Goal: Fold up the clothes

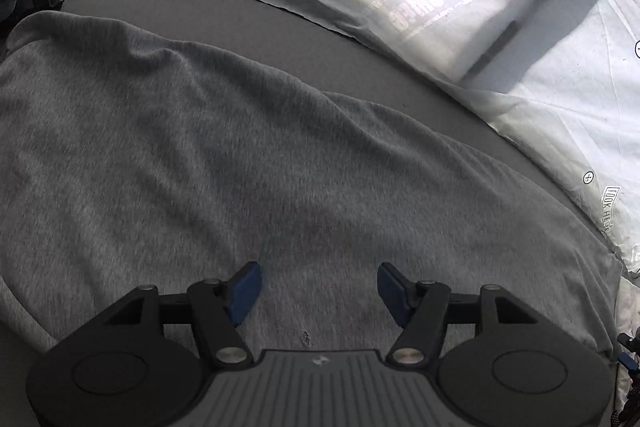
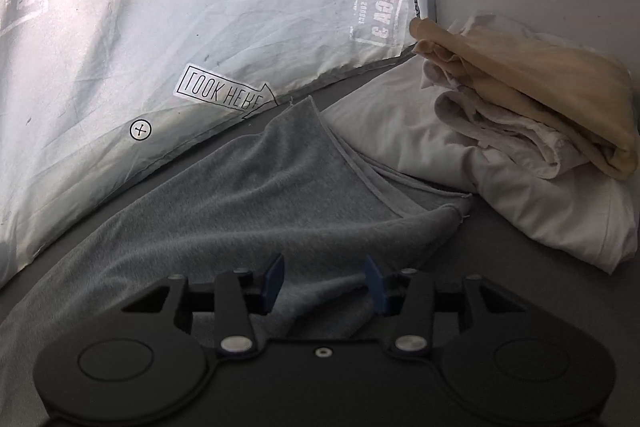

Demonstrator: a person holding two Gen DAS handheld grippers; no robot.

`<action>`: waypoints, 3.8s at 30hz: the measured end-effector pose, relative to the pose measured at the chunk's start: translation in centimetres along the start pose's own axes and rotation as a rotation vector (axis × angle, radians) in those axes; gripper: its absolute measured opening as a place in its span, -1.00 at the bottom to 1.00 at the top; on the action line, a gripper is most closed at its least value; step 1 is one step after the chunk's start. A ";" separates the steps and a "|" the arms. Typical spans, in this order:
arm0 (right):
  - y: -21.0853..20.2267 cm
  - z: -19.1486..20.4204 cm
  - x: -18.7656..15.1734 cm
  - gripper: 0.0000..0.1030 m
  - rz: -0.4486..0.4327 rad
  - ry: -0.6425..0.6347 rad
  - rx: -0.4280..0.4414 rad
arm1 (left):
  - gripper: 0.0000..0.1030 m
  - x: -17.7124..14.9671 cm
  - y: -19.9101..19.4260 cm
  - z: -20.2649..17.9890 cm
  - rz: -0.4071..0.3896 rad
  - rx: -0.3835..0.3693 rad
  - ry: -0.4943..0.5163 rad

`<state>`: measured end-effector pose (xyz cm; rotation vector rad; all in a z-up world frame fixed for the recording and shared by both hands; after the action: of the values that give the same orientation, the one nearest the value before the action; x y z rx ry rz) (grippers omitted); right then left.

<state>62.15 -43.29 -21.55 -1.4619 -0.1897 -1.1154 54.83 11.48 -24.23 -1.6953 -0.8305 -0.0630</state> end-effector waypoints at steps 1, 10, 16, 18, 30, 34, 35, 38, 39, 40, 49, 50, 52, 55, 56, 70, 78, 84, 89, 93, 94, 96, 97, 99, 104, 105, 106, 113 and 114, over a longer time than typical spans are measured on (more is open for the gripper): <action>0.2 -0.8 0.2 -0.40 -0.004 0.024 -0.013 | 0.27 0.0 0.0 0.1 0.003 -0.001 0.003; 1.6 -5.5 1.1 -0.30 -0.022 0.209 -0.091 | 0.28 0.3 -0.2 0.8 0.040 -0.005 -0.034; 2.1 -6.2 1.9 -0.99 -0.059 0.186 -0.041 | 0.29 0.3 -0.2 0.4 0.061 0.016 0.025; 1.5 -6.6 2.7 -1.00 -0.103 0.161 -0.045 | 0.30 0.2 -0.1 0.4 0.065 0.021 0.033; 3.4 -9.0 4.8 -0.99 -0.085 -0.015 -0.132 | 0.30 0.4 -0.9 2.4 0.107 0.025 0.021; 3.3 -7.7 3.9 -0.77 -0.046 -0.154 -0.167 | 0.31 0.0 -1.9 3.7 0.098 0.033 -0.030; 3.0 -7.3 3.6 -0.33 -0.040 -0.182 -0.161 | 0.31 0.0 -2.3 4.0 0.094 0.044 -0.040; 1.6 -6.2 2.5 0.25 -0.022 -0.232 -0.157 | 0.33 -0.6 -3.7 5.0 0.072 0.045 -0.066; 1.0 -5.7 2.0 0.35 -0.011 -0.240 -0.154 | 0.36 -0.8 -4.0 5.3 0.066 0.050 -0.075; 0.4 -5.3 1.4 0.42 0.001 -0.236 -0.140 | 0.40 -1.1 -4.6 5.9 0.057 0.062 -0.093; -6.7 0.4 -7.9 0.95 0.122 -0.122 0.125 | 0.41 -5.2 -8.4 13.3 -0.005 0.090 -0.333; -7.2 1.3 -8.8 0.99 0.132 -0.123 0.157 | 0.41 -5.6 -8.8 14.1 -0.014 0.090 -0.346; -8.2 4.3 -10.8 0.99 0.160 -0.195 0.237 | 0.44 -5.9 -9.4 15.0 -0.021 0.085 -0.366; -10.0 9.2 -13.4 1.00 0.173 -0.348 0.323 | 0.48 -5.7 -10.2 15.8 -0.046 0.074 -0.358; -10.6 10.7 -14.4 1.00 0.173 -0.389 0.355 | 0.50 -5.4 -10.5 16.2 -0.059 0.062 -0.358; -12.3 22.2 -18.8 1.00 0.099 -0.517 0.441 | 0.73 0.1 -9.4 21.5 -0.156 0.020 -0.517; -10.2 23.0 -22.0 1.00 0.178 -0.559 0.363 | 0.58 1.6 -8.4 24.2 -0.204 -0.055 -0.736; -10.6 22.0 -23.2 1.00 0.078 -0.577 0.415 | -0.53 0.1 -9.9 26.0 -0.330 -0.205 -0.752; -11.1 20.3 -23.6 1.00 0.001 -0.561 0.511 | -0.55 -3.5 -10.5 28.9 -0.375 -0.285 -0.847; -11.1 20.9 -23.9 1.00 -0.010 -0.612 0.482 | -0.28 -4.8 -10.4 28.6 -0.337 -0.241 -0.757; -11.1 20.9 -23.9 1.00 -0.011 -0.613 0.482 | 0.17 -4.8 -10.7 28.2 -0.338 -0.218 -0.728; -11.1 20.9 -23.9 1.00 -0.010 -0.608 0.485 | 0.65 -4.6 -11.0 27.8 -0.347 -0.208 -0.710; -11.1 20.9 -23.9 1.00 -0.011 -0.609 0.484 | 0.65 -4.5 -10.9 27.7 -0.348 -0.228 -0.722; -11.0 20.8 -24.0 1.00 -0.012 -0.610 0.483 | 0.65 -4.4 -10.6 27.6 -0.328 -0.237 -0.752; -11.1 20.7 -24.0 1.00 -0.012 -0.608 0.483 | 0.69 -3.8 -10.4 26.4 -0.333 -0.185 -0.727; -11.1 20.7 -23.9 1.00 -0.012 -0.607 0.483 | 0.67 -3.6 -10.4 26.0 -0.331 -0.164 -0.714; -11.1 20.7 -23.9 1.00 -0.013 -0.607 0.483 | 0.62 -3.3 -10.4 25.6 -0.329 -0.144 -0.700; -11.0 20.7 -23.9 1.00 -0.012 -0.605 0.484 | -0.56 -2.3 -9.5 22.3 -0.299 -0.147 -0.608; -11.1 20.7 -23.9 1.00 -0.012 -0.605 0.484 | -0.55 -1.8 -10.0 21.0 -0.316 -0.164 -0.545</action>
<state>52.64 -11.67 -26.98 -1.3105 -0.8332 -0.5479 39.99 29.50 -23.24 -1.7436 -1.5328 0.1254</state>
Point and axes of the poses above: each gripper's, at about its wrist camera, not at the fingertips, and y roughly the way its jaws point, z to its left, x to its top, the point moved 3 cm from there along y, roughly the way its jaws point, and after that the axes turned 2 degrees about x, right-handed, at the moved point
